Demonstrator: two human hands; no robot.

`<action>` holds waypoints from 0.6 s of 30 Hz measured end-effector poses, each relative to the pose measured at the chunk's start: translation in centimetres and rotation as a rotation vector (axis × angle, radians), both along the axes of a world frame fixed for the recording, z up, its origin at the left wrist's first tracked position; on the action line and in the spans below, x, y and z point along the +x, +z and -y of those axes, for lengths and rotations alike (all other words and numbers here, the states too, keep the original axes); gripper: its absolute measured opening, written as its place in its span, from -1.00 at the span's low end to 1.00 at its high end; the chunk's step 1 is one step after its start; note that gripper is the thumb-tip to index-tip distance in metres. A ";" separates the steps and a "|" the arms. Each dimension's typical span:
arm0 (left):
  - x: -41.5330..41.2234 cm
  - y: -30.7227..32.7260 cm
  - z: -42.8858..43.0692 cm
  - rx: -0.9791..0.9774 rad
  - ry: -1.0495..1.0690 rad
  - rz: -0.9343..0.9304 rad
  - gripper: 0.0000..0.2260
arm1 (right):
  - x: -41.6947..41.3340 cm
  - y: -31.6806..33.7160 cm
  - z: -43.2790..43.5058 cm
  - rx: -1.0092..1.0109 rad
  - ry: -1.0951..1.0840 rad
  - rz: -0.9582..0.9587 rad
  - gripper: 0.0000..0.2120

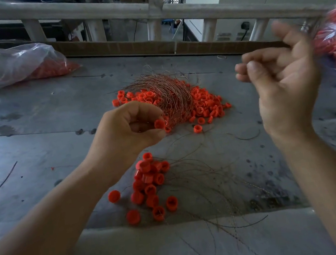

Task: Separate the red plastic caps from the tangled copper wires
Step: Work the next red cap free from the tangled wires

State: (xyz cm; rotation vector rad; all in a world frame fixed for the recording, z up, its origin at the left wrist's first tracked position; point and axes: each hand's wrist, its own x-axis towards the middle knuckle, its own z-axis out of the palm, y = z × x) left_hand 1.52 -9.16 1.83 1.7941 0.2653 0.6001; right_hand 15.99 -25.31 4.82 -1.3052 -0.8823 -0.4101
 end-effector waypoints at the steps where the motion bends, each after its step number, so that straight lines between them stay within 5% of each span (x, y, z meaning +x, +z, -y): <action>1: -0.1 0.2 0.1 -0.017 -0.017 0.013 -0.78 | -0.4 -0.1 -0.1 -0.047 0.044 0.013 -0.70; 8: -0.2 0.6 0.6 -0.069 -0.103 0.068 -0.78 | -3.7 -1.5 -1.5 -0.388 0.190 0.259 -0.78; 18: -0.2 0.4 0.8 -0.112 -0.165 0.085 -0.76 | -4.6 -1.8 -1.7 -0.539 0.146 0.255 -0.90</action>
